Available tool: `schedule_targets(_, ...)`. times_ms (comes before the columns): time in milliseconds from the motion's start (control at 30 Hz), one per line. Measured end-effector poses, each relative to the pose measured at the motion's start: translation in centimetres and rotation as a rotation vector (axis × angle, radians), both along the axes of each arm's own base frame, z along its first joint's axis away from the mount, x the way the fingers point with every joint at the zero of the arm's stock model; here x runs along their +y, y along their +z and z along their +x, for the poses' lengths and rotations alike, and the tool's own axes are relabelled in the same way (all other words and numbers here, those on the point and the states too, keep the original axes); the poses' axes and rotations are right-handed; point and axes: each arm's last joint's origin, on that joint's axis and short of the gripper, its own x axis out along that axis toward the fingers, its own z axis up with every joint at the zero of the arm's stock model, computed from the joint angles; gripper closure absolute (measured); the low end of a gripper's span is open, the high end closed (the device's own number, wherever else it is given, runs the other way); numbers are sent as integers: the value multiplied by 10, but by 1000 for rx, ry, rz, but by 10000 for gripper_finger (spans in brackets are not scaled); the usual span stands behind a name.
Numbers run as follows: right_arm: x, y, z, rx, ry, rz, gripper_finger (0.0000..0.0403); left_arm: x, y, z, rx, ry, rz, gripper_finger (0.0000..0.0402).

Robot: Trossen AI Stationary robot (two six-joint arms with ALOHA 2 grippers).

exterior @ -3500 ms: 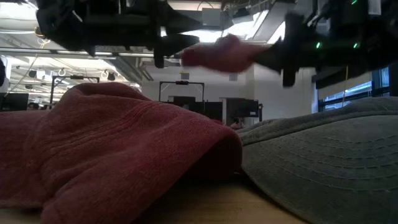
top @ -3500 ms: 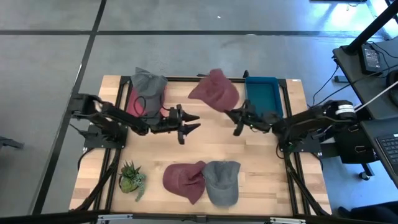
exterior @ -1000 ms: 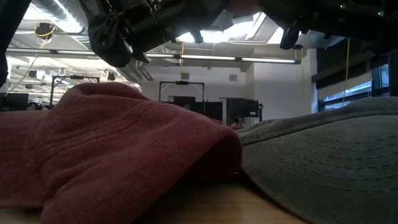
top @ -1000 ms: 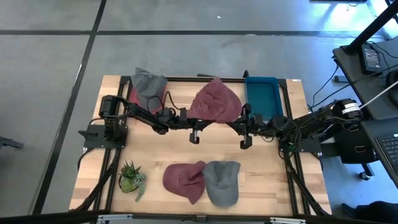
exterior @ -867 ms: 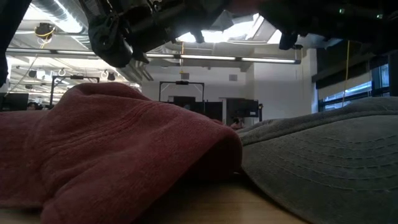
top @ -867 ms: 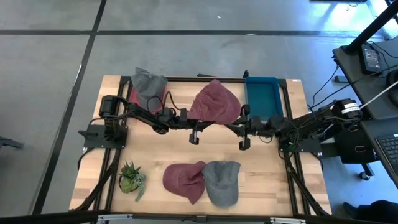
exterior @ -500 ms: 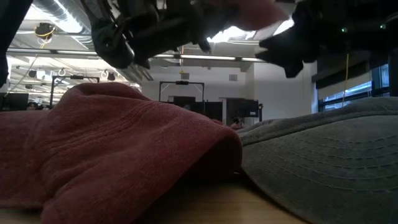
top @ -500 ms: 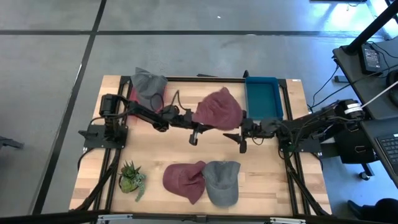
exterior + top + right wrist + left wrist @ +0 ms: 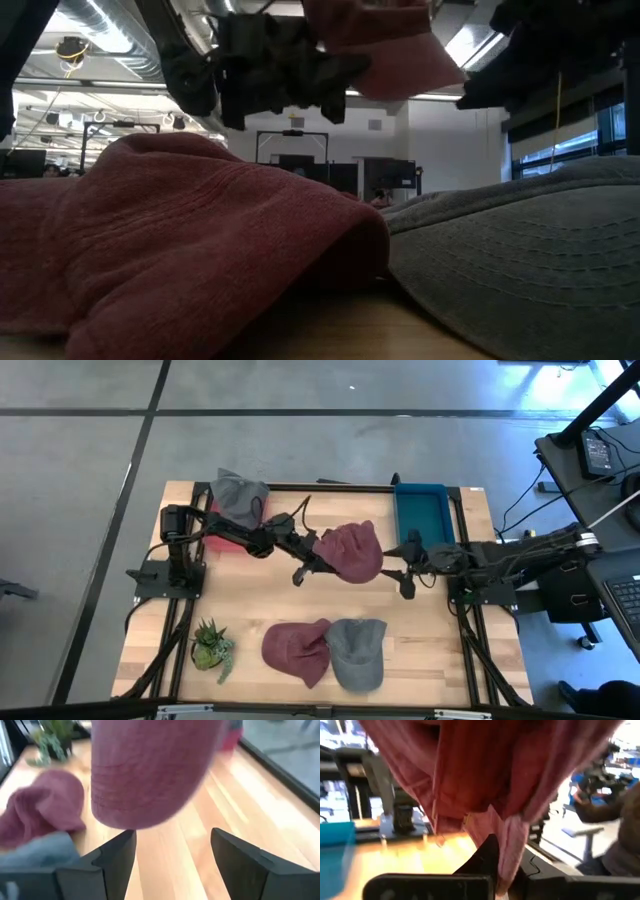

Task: Pick & Place hat
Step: Put the top red cap into the blue bin

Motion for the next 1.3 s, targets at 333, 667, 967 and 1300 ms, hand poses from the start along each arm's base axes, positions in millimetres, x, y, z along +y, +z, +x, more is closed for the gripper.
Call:
schedule_targets(333, -1, 92, -4, 53, 11, -47, 152, -6, -23, 9, 246, 51, 133, 393)
schedule_targets(667, -3, 103, 28, 111, 161, -57, 157, -32, -7, 34, 428, 58, 441, 393)
schedule_targets(967, -8, 76, 60, 255, 304, -75, 157, -59, 13, 47, 422, 71, 594, 392)
schedule_targets(1300, -15, 72, 65, 253, 377, 72, 157, -64, 14, 47, 444, 106, 628, 390)
